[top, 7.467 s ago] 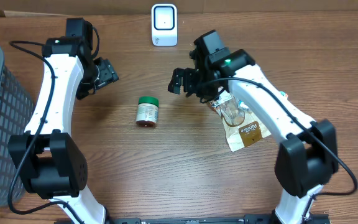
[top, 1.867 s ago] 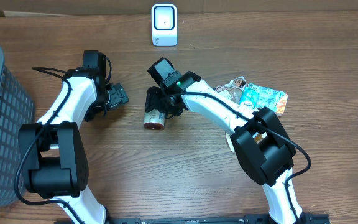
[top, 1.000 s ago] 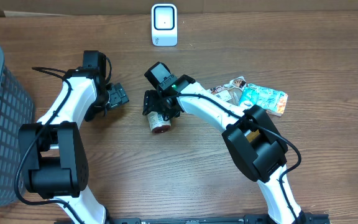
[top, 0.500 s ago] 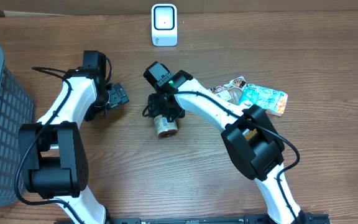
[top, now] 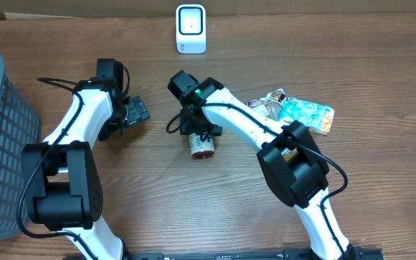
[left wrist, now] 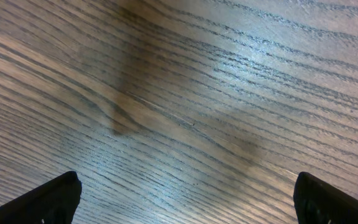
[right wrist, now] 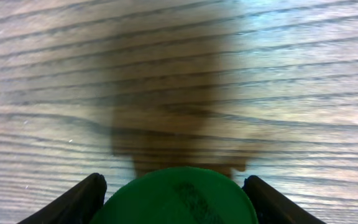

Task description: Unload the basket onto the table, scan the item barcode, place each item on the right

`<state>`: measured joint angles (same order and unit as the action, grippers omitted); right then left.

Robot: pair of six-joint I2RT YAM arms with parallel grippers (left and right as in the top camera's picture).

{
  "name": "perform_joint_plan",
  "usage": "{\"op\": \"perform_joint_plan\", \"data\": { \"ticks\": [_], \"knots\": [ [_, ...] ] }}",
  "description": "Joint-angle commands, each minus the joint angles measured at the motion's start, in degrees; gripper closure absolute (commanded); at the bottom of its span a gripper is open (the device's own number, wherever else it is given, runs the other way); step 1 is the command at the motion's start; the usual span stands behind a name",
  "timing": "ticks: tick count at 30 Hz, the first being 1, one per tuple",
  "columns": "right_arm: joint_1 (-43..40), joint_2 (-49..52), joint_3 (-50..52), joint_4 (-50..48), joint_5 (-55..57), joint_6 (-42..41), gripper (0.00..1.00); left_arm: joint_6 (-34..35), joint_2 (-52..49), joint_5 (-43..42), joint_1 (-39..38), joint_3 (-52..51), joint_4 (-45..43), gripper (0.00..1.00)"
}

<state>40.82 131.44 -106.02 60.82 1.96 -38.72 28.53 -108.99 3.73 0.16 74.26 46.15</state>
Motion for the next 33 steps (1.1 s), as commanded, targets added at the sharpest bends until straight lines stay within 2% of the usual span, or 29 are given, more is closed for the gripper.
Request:
{"op": "perform_joint_plan", "data": {
  "ticks": [1,3,5,10,19,23,25,28,30,33],
  "knots": [
    [-0.79,-0.17,-2.6,0.98,1.38,-1.99,0.33,0.22,-0.42,0.74,0.2,-0.28,-0.13,0.0],
    [-0.76,-0.5,-5.2,3.08,1.4,0.2,0.27,0.24,-0.42,0.74,0.2,-0.28,-0.15,0.0],
    [-0.79,-0.52,-7.45,4.61,1.42,3.52,0.26,0.22,-0.42,0.74,0.2,-0.31,-0.13,0.0],
    [-0.83,-0.52,-13.0,8.57,1.42,13.35,0.24,0.22,-0.42,0.74,0.2,-0.28,-0.15,0.01],
    [-0.85,-0.52,-14.45,11.93,6.56,20.83,0.23,0.22,-0.42,0.74,0.2,-0.28,-0.13,0.0],
    [-1.44,-0.52,-14.45,15.74,8.74,20.2,0.23,0.22,-0.42,0.74,0.2,-0.31,-0.13,0.0],
    [-2.14,-0.52,-14.45,17.53,8.76,17.27,0.25,0.22,-0.42,0.74,0.2,-0.28,-0.13,0.0],
    [-3.98,-0.5,-14.43,19.96,8.74,13.03,0.31,0.22,-0.42,0.74,0.2,-0.28,-0.13,0.0],
    [-6.01,-0.5,-14.25,21.66,8.48,9.99,0.4,0.22,-0.42,0.74,0.2,-0.28,-0.13,0.0],
    [-7.89,-0.5,-14.21,22.29,6.8,10.01,0.45,0.22,-0.42,0.74,0.2,-0.28,-0.13,0.01]
  ]
}}
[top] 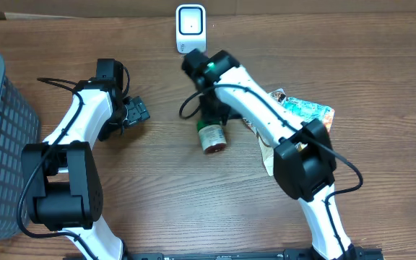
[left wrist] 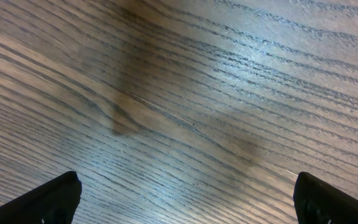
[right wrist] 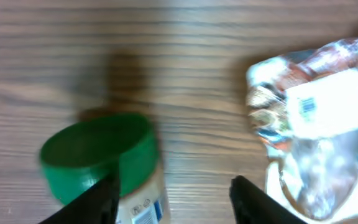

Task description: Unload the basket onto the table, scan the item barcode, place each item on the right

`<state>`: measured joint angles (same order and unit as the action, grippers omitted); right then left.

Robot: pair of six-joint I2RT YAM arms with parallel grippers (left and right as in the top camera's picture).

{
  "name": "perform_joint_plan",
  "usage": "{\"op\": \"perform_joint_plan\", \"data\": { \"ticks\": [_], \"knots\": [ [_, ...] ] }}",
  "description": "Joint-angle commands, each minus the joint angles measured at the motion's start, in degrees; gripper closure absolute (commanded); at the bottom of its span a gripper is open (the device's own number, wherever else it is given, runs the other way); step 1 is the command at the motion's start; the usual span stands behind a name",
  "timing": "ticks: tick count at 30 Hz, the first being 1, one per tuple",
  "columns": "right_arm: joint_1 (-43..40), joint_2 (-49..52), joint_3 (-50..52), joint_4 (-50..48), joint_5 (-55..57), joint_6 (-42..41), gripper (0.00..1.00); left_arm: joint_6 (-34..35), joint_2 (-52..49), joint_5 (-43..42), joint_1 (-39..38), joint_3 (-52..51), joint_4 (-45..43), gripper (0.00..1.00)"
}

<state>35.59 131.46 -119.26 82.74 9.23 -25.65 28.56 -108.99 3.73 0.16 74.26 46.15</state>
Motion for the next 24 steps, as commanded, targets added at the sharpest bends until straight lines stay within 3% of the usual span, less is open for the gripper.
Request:
{"op": "perform_joint_plan", "data": {
  "ticks": [1,12,24],
  "knots": [
    [-3.13,-0.52,-0.96,0.55,-0.76,-3.04,0.47,0.2,-0.42,0.74,0.2,-0.28,-0.13,0.0],
    [-5.49,-0.52,1.42,4.31,-5.84,-2.86,0.52,0.2,-0.42,0.74,0.2,-0.28,-0.13,0.0],
    [-0.94,-0.52,14.95,-7.52,-11.04,-3.13,0.56,0.2,-0.42,0.74,0.2,-0.28,-0.15,0.0]
  ]
}}
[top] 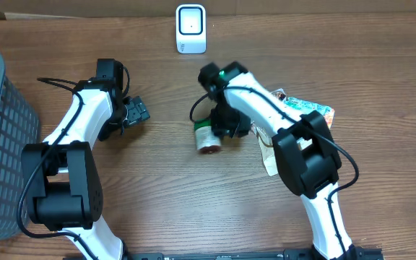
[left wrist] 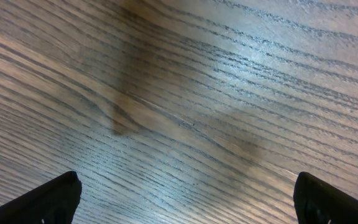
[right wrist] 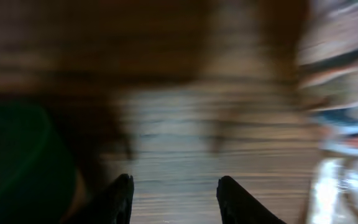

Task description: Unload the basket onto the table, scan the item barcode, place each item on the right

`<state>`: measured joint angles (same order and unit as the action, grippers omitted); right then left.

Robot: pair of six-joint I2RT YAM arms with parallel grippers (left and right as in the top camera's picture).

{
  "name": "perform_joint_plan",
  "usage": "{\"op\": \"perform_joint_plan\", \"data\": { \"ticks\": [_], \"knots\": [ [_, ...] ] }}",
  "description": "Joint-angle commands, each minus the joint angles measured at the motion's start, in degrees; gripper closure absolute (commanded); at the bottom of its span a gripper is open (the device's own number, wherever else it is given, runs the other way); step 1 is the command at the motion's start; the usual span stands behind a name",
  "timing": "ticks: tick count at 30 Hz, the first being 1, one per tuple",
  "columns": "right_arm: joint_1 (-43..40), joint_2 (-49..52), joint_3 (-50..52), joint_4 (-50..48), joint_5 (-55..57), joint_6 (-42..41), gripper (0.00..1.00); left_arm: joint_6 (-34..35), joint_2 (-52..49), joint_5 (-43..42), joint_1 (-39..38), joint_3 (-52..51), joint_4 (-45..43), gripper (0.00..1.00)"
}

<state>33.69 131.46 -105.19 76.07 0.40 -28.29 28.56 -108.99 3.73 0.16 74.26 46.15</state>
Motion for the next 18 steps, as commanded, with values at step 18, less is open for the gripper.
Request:
{"op": "perform_joint_plan", "data": {
  "ticks": [18],
  "knots": [
    [4.74,-0.52,0.87,-1.18,-12.55,-0.57,0.58,0.2,-0.42,0.74,0.2,-0.28,-0.13,0.01]
  ]
}}
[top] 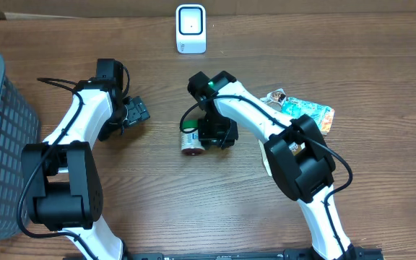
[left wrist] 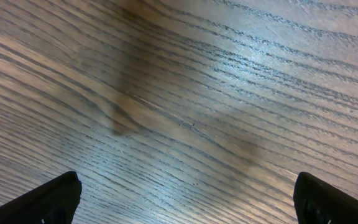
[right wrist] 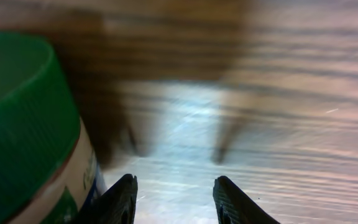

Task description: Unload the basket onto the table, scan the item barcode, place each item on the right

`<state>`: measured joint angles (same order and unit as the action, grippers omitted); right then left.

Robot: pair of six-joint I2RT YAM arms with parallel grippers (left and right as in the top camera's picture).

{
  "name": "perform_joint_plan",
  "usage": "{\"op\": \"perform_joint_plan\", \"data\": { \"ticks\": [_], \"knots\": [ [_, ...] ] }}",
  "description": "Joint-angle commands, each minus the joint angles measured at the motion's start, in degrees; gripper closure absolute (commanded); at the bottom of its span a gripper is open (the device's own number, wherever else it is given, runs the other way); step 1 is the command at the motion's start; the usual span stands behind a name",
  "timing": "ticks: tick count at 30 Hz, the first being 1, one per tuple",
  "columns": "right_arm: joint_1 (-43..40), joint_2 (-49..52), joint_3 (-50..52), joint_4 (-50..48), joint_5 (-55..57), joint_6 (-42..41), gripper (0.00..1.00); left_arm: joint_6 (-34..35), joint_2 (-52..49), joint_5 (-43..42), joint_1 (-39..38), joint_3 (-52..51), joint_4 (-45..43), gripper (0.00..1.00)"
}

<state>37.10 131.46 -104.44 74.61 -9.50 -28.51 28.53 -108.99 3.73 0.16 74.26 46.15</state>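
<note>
A jar (top: 189, 141) with a green lid and a white label lies on its side at the table's middle, its lid pointing toward the scanner (top: 191, 29), a small white unit at the far edge. My right gripper (top: 219, 133) stands just to the jar's right, open. In the right wrist view the jar (right wrist: 23, 118) lies outside the left finger, and nothing is between the fingers of the right gripper (right wrist: 174, 199). My left gripper (top: 136, 112) rests open to the left; the left wrist view shows the left gripper (left wrist: 188, 199) over bare wood.
A grey mesh basket stands at the left edge. Several bright snack packets (top: 303, 113) lie at the right behind my right arm. The tabletop (top: 157, 209) is brown wood.
The jar now lies a little farther left than it did. My right gripper has also moved left and still stands on the jar's right side. The left arm has not moved.
At first the jar's green lid sat between my right fingers at the table's middle. Then the jar lay outside the fingers, with the gripper toward the scanner. After that the gripper stood to the jar's right, and now both are farther left.
</note>
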Motion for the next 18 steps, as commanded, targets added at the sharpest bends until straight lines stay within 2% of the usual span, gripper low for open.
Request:
{"op": "perform_joint_plan", "data": {
  "ticks": [1,11,18],
  "knots": [
    [1.49,-0.52,0.13,0.46,-2.86,-0.7,0.58,0.22,-0.42,0.74,0.2,-0.28,-0.13,0.0],
    [1.05,-0.52,-1.92,0.22,-10.34,-0.7,0.58,0.22,-0.42,0.74,0.2,-0.28,-0.13,0.0],
    [0.66,-0.52,-3.08,-8.41,-17.64,-3.3,0.57,0.22,-0.42,0.74,0.2,-0.28,-0.15,0.0]
  ]
}}
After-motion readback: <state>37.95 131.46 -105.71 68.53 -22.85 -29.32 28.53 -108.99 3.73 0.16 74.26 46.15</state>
